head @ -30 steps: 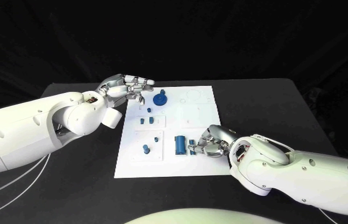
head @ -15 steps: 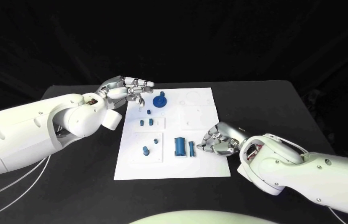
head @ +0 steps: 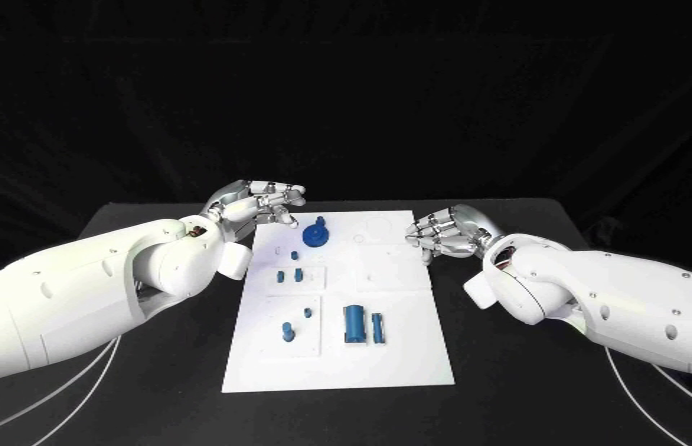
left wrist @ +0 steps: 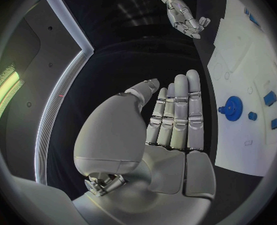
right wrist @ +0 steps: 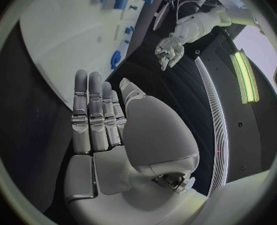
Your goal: Assemble the parts on the task board
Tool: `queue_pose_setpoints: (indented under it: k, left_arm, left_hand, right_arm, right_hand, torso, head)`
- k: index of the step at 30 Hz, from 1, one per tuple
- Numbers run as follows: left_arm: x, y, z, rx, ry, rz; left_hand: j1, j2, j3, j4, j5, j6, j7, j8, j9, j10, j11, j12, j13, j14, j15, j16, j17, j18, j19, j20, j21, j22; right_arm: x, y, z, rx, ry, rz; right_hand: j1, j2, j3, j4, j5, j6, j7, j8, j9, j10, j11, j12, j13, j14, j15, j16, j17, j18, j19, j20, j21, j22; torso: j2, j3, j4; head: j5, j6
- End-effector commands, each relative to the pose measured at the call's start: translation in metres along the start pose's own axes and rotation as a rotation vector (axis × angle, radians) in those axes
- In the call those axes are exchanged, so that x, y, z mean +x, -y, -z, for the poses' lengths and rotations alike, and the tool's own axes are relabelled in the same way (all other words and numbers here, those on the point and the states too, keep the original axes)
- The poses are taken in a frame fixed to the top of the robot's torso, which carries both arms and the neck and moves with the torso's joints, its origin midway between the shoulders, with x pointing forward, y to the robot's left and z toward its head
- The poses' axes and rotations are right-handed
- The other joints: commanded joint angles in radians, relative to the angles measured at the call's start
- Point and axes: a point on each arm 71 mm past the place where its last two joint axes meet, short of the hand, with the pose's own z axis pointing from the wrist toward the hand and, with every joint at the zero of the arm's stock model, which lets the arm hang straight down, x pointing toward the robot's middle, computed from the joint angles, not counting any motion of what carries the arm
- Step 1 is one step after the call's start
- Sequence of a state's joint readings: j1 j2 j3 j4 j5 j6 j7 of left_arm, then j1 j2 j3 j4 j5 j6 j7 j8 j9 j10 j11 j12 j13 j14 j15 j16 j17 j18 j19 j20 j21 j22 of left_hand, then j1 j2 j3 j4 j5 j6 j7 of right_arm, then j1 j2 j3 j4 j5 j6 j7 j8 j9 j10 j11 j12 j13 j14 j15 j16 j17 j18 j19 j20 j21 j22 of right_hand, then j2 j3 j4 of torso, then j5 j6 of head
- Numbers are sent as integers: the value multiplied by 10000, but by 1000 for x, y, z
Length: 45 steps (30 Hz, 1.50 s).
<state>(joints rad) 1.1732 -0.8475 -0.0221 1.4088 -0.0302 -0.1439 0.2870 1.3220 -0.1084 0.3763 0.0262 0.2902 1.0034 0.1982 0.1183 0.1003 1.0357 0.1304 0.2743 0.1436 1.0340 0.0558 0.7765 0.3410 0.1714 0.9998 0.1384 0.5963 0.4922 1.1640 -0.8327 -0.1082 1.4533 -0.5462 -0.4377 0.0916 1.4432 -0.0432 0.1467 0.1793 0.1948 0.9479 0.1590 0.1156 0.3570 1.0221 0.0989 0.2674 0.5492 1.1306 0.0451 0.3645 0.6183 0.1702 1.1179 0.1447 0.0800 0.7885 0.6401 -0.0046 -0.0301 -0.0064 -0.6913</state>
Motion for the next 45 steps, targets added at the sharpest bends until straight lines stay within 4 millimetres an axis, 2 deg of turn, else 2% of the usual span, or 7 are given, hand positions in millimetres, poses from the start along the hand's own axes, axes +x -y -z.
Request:
queue_pose_setpoints:
  k: [1, 10, 11, 25, 26, 32, 45]
  left_arm:
    - [-8, -2, -9, 921, 976, 492]
    - [-5, -17, -23, 1219, 1740, 799]
    - [-2, -19, -23, 643, 1141, 514]
    - [19, -27, -11, 818, 2194, 26]
    - [22, -28, -9, 845, 2340, -48]
    - [41, -33, 6, 1034, 3255, -553]
    - [55, -34, 17, 1181, 3891, -941]
  left_hand:
    - [-123, -4, -139, 89, -32, -170, 55, 37, -66, -204, 132, -207, -244, -625, 270, -1388, -723, -7, -713, 280, -984, -583]
    - [120, 148, -517, 221, -55, -457, 102, -303, -348, -467, 399, -1289, -813, -1521, 989, -5232, -2426, -40, -2334, 1471, -4229, -2762]
    - [-3935, 1084, -1444, -262, -871, -3296, -534, -1183, -1003, -3447, -150, -1629, -1436, -4193, 496, -5762, -2616, -682, -4650, 540, -4576, -3270]
    - [-7680, 1084, -2423, -262, -1712, -6051, -1114, -1183, -1003, -6250, -591, -2743, -1436, -6678, -558, -6738, -3410, -897, -6811, -194, -5258, -4036]
    - [-7816, 1084, -2454, -262, -1741, -6147, -1134, -1183, -1003, -6352, -1304, -2743, -1436, -6770, -558, -6766, -3410, -897, -6890, -224, -5963, -4056]
    - [-9058, 1084, -2757, -262, -2011, -7040, -1982, -1183, -1003, -7274, -1304, -2743, -1436, -7592, -558, -6995, -3410, -1009, -7605, -488, -5963, -4922]
    - [-10823, 1084, -3763, -262, -2902, -8310, -1982, -1183, -1003, -8583, -1304, -2743, -1436, -8756, -558, -7765, -3410, -1714, -8613, -1384, -5963, -4922]
  right_arm:
    - [-7, -3, -15, -737, -10, -2121]
    - [-13, -2, -41, -930, 246, -2867]
    - [-14, 1, -39, -490, 527, -2019]
    - [13, -11, -15, -1101, 1843, -3607]
    - [16, -13, -12, -1141, 2020, -3786]
    - [30, -20, 6, -1215, 2861, -4542]
    - [35, -22, 13, -1197, 3150, -4765]
  right_hand:
    - [116, -34, 209, 64, -94, 90, 23, -259, -315, 227, 149, -583, -1107, -384, 248, -1100, -801, 122, -622, 302, -178, -970]
    - [-153, 23, 189, -29, -301, 22, 140, -533, -1393, 514, 438, -1804, -3741, -329, 687, -3019, -3160, 176, -1154, 769, -186, -3786]
    - [-4356, 432, -299, -524, -773, -2805, -410, -1156, -1989, -2753, -14, -2674, -4153, -3642, 325, -3645, -3944, -400, -4143, 80, -800, -4873]
    - [-8482, 432, -1467, -1039, -1948, -5521, -869, -1156, -2685, -5750, -989, -2674, -5492, -6748, -451, -3645, -4969, -787, -7018, -521, -800, -6230]
    - [-8642, 432, -1467, -1073, -1948, -5630, -1590, -1156, -2707, -5870, -989, -2674, -5492, -6871, -451, -3645, -5001, -788, -7129, -546, -800, -6274]
    - [-9960, 432, -1467, -1793, -1948, -6506, -1590, -1156, -3570, -6861, -989, -2674, -5492, -7885, -451, -3645, -5270, -902, -8052, -1447, -800, -6642]
    - [-11859, 432, -1467, -1793, -1948, -7771, -1590, -1156, -3570, -8289, -989, -2674, -5492, -9340, -451, -3645, -6183, -1702, -9381, -1447, -800, -7171]
  torso:
    - [-251, -35, 1]
    - [-465, -18, 46]
    - [-381, -37, 33]
    - [-957, 46, 300]
    - [-959, 46, 301]
    - [-959, 46, 301]
    - [-959, 46, 301]
  head:
    - [-54, 246]
    - [69, 466]
    - [34, 403]
    - [64, 910]
    - [64, 913]
    - [64, 913]
    - [64, 913]
